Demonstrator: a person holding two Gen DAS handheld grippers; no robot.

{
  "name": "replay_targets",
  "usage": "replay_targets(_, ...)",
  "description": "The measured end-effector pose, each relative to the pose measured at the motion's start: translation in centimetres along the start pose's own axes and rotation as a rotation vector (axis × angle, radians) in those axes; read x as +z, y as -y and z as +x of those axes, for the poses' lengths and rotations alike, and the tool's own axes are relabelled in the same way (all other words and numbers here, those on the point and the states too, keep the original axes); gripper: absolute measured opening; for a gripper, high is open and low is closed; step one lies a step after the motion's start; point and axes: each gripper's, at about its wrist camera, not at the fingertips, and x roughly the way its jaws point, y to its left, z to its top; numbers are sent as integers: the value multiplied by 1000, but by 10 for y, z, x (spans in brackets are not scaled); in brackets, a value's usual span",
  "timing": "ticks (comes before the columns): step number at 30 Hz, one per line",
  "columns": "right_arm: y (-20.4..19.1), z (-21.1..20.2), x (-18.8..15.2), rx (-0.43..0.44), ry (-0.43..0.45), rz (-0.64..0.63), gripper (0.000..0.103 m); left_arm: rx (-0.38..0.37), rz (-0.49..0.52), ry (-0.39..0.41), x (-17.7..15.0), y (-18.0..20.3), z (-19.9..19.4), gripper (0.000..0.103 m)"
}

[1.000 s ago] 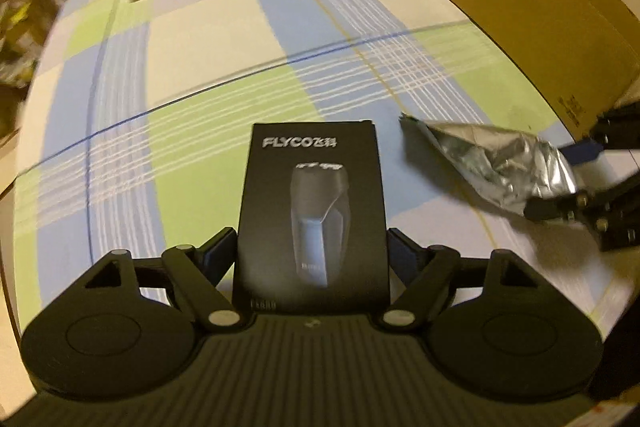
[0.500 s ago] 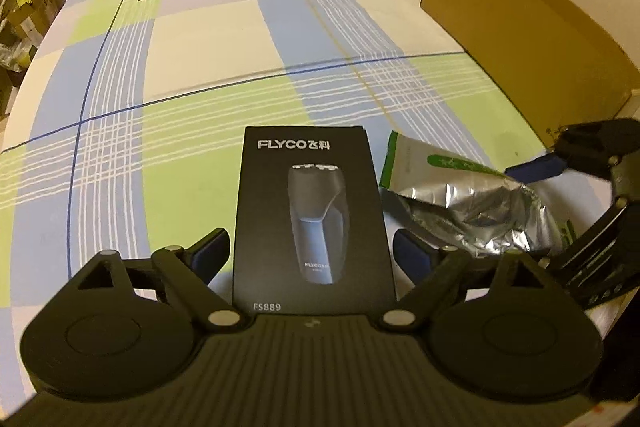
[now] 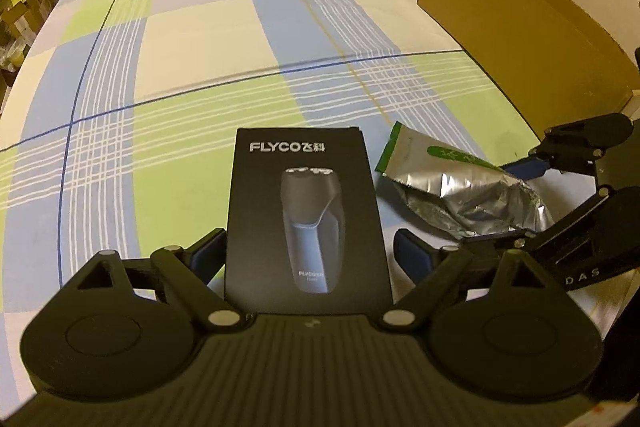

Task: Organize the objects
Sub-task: 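Lift the shaver box and the foil tea bag off the table with both tools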

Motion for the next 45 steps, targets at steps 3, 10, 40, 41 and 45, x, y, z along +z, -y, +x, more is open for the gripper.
replay_targets(3, -1, -2, -1, -4, 7, 5, 51, 9, 3, 1, 2, 2, 2, 86)
replay_targets(10, -3, -7, 0, -15, 27, 50, 46, 26, 12, 5, 8, 5, 3, 77)
replay_targets(40, 8, -19, -1, -45, 80, 164, 45, 118, 36, 0, 13, 22, 18, 75)
replay_targets(41, 8, -21, -1, -46, 84, 167, 45, 113, 25, 7, 13, 21, 16, 75)
replay_targets(45, 7, -31, -4, -51, 106, 178, 45, 97, -20, 24, 10, 20, 9, 75)
